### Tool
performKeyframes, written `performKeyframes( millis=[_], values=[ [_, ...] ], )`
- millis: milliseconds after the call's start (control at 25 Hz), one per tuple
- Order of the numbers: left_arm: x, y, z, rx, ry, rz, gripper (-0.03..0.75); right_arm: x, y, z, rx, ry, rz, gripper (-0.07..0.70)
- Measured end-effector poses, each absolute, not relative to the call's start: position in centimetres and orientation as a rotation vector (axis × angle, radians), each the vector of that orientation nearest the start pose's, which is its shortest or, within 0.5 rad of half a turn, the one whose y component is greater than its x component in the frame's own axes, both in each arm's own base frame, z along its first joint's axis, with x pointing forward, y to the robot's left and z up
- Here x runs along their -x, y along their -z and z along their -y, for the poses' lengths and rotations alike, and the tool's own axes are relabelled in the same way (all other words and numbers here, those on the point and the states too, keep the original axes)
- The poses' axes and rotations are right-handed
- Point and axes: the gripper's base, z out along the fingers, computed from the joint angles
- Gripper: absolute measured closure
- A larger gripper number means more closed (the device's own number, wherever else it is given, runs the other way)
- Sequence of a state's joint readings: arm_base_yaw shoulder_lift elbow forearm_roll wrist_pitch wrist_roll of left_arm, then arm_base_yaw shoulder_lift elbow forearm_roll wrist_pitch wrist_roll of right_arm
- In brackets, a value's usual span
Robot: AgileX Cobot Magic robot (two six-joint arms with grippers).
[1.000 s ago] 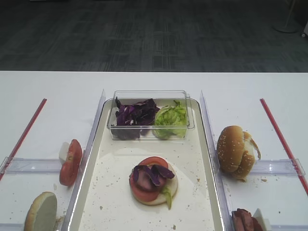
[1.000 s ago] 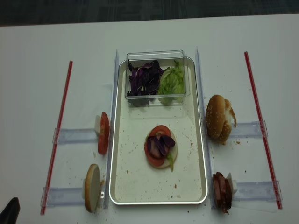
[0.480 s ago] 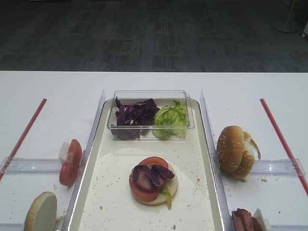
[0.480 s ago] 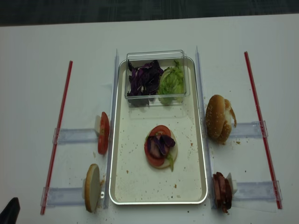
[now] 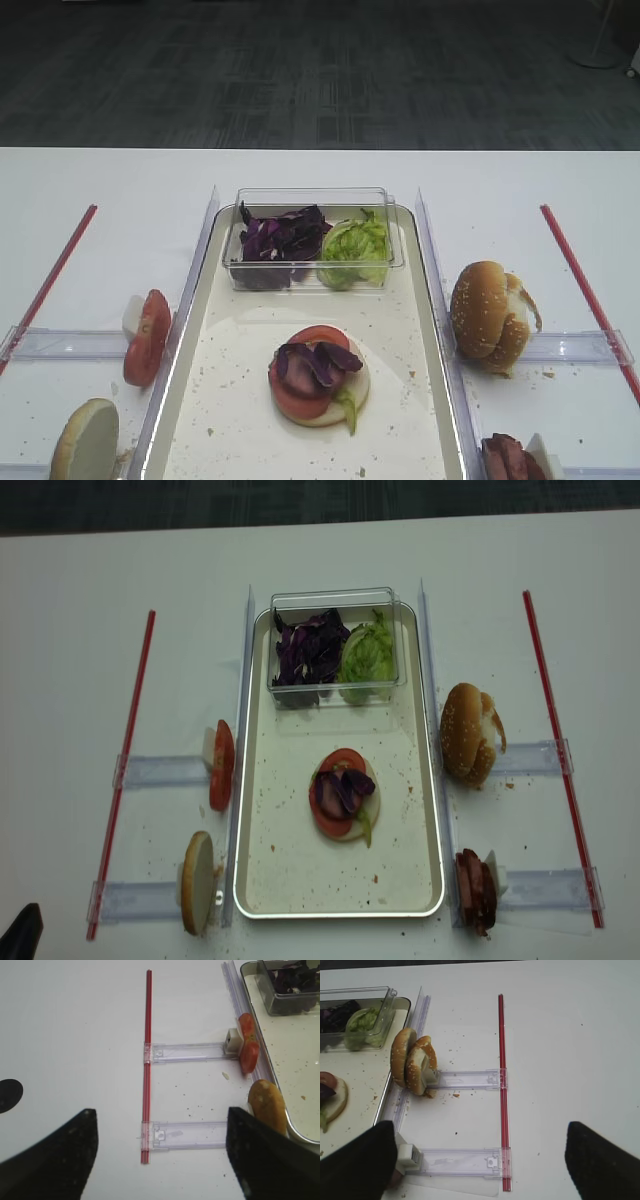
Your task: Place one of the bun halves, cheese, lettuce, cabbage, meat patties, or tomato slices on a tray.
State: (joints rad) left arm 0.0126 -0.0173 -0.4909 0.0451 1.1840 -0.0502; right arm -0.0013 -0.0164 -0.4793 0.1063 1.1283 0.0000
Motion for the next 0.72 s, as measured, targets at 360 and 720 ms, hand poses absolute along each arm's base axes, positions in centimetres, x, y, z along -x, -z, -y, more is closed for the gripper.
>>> performKeyframes(
  millis=[360, 720],
  values=[
    [1.22, -26.5, -0.36, 0.074, -0.033, -2.157, 0.223, 0.83, -26.65, -0.87, 0.008, -0.128, -2.114, -0.06],
    [1.22, -26.5, -0.36, 0.074, -0.033, -2.157, 0.223, 0.83, -26.65, -0.87, 0.008, -0.128, -2.114, -0.06]
  ],
)
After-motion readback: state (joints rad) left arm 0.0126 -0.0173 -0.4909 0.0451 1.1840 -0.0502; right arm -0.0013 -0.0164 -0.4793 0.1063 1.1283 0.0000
